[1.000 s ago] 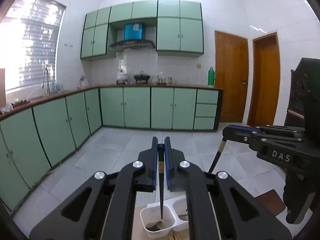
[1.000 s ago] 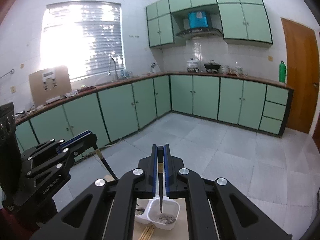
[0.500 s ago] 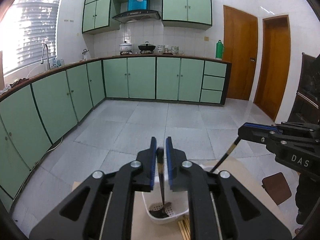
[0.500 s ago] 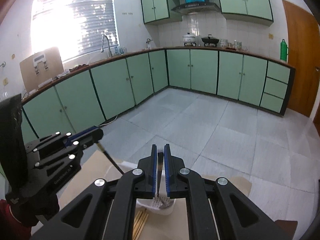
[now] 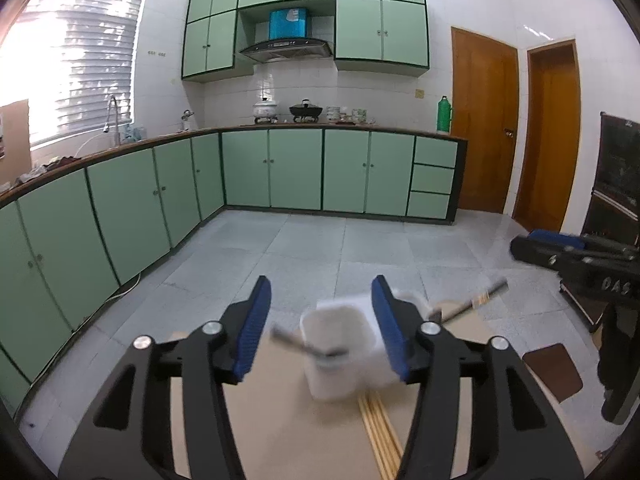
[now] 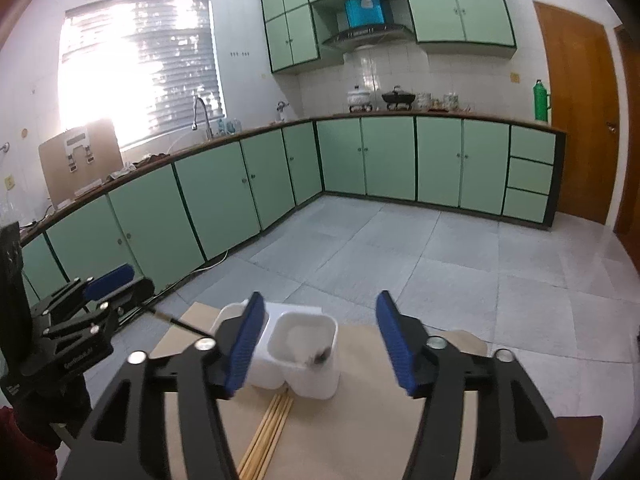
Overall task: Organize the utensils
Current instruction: 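Withdraw both tools from the holder back toward the wooden chopsticks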
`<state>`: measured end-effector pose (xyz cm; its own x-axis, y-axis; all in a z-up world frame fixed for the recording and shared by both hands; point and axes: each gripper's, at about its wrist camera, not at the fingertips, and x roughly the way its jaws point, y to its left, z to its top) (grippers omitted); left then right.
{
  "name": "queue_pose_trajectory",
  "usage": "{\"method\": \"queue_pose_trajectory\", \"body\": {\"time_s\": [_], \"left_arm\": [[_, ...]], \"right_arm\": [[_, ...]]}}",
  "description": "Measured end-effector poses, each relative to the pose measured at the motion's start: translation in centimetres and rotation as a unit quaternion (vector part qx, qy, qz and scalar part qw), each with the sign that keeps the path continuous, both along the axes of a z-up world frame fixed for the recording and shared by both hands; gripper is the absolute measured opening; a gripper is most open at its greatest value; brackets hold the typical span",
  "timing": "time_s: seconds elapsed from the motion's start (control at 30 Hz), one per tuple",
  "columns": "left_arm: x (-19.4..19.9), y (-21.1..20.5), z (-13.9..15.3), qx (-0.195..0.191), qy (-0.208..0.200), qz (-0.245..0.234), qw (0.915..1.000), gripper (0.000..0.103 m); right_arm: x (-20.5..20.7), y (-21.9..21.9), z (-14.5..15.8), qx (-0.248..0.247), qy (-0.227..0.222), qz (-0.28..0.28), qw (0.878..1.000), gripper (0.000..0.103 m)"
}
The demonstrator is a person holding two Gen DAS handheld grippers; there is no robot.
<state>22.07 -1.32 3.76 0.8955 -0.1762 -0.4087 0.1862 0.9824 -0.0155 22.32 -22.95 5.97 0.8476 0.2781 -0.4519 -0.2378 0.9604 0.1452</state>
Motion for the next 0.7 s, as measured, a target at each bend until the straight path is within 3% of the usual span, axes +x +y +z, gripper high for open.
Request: {"method": "queue_pose_trajectory", "body": {"time_s": [0.13,0.33,0.7], "left_arm": [[-3.0,0.5,-2.4,-0.003,0.021,0.004,0.9998,0.062],[-6.8,1.7,-7.1,-0.009,0.065,0.014,0.9977,0.081],[-10.4,2.6,-14.1,0.006,0.143,0.033,0.9892,0.088]], "right_arm": [[-3.1,0.0,-1.9,0.002,-0.002,-0.012,1.0,0.075],[-7.4,0.6,-6.2,-0.002,0.006,-0.034,0.999,0.097],[-11.7,2.1,-13.6,-0.013,0.079,-0.045,0.996,0.097]]}}
